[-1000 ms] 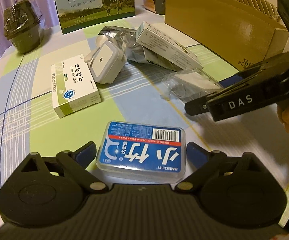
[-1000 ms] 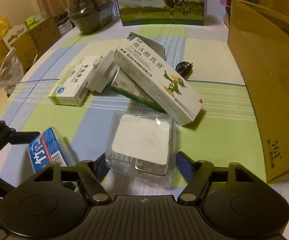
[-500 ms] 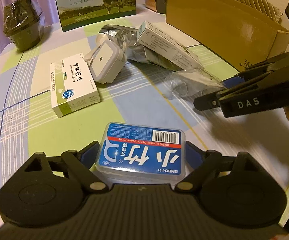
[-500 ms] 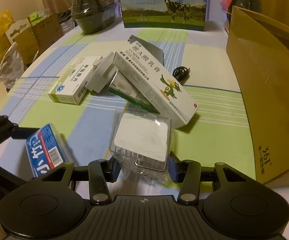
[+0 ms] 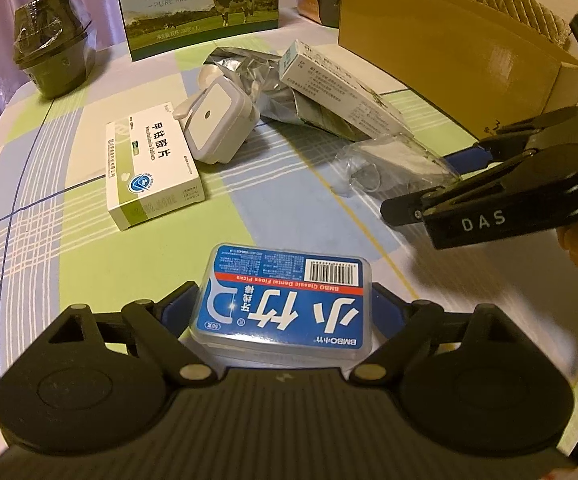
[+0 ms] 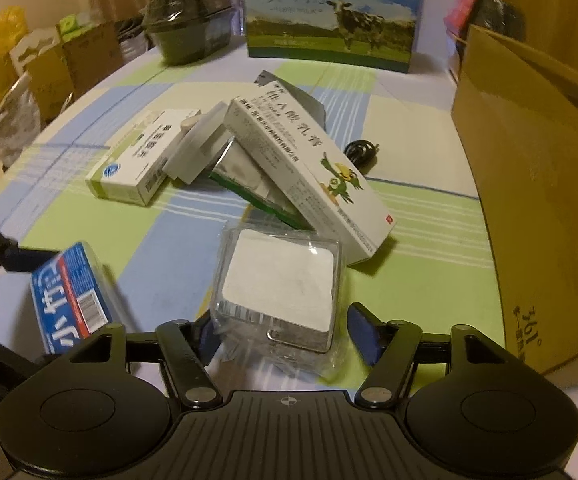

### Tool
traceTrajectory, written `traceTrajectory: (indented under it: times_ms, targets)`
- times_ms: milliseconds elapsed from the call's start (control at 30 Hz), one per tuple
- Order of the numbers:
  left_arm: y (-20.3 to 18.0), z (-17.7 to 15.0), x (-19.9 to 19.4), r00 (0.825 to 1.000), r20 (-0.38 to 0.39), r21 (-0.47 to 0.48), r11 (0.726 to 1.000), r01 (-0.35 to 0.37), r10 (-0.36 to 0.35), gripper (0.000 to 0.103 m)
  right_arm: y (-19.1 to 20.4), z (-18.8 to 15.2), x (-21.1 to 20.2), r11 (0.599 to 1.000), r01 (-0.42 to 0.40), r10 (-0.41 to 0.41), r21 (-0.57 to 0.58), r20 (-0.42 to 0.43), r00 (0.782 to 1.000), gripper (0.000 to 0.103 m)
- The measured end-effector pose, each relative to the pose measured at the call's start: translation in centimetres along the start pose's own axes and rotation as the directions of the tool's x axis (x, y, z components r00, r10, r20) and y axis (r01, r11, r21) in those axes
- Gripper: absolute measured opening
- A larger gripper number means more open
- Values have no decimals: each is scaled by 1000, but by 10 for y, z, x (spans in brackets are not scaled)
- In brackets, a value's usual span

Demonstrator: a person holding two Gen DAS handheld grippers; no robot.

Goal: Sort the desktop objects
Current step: 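Grasp the blue toothpick case with the left tool while the right tool grasps the cotton pad pack, then carry the toothpick case and cotton pad pack with both tools to the cardboard box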

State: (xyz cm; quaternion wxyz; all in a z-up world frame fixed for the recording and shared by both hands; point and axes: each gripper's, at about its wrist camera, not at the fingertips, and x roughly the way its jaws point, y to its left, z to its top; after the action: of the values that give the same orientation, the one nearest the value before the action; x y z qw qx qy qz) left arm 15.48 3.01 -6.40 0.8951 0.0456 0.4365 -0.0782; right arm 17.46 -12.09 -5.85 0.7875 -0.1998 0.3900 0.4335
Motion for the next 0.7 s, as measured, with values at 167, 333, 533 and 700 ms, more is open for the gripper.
traceTrajectory:
  times_ms: [167, 333, 533, 700]
  targets:
    - [1, -1, 0, 1000, 3, -8, 1000, 0, 0, 86, 1, 1, 1, 1000, -2, 2, 7, -4, 1000, 44]
    - [3, 0, -4, 1000, 13, -16, 1000, -13, 13, 85, 3, 3, -6, 1000, -13, 13, 0, 24, 1000, 34]
    - [3, 7, -18, 998, 47, -22, 999, -30, 31, 85, 5, 5, -15, 999, -30, 30, 11, 48, 998, 34]
    - [3, 15, -28, 997, 68, -32, 999, -41, 43, 85, 1, 7, -37, 999, -37, 32, 39, 111, 993, 34]
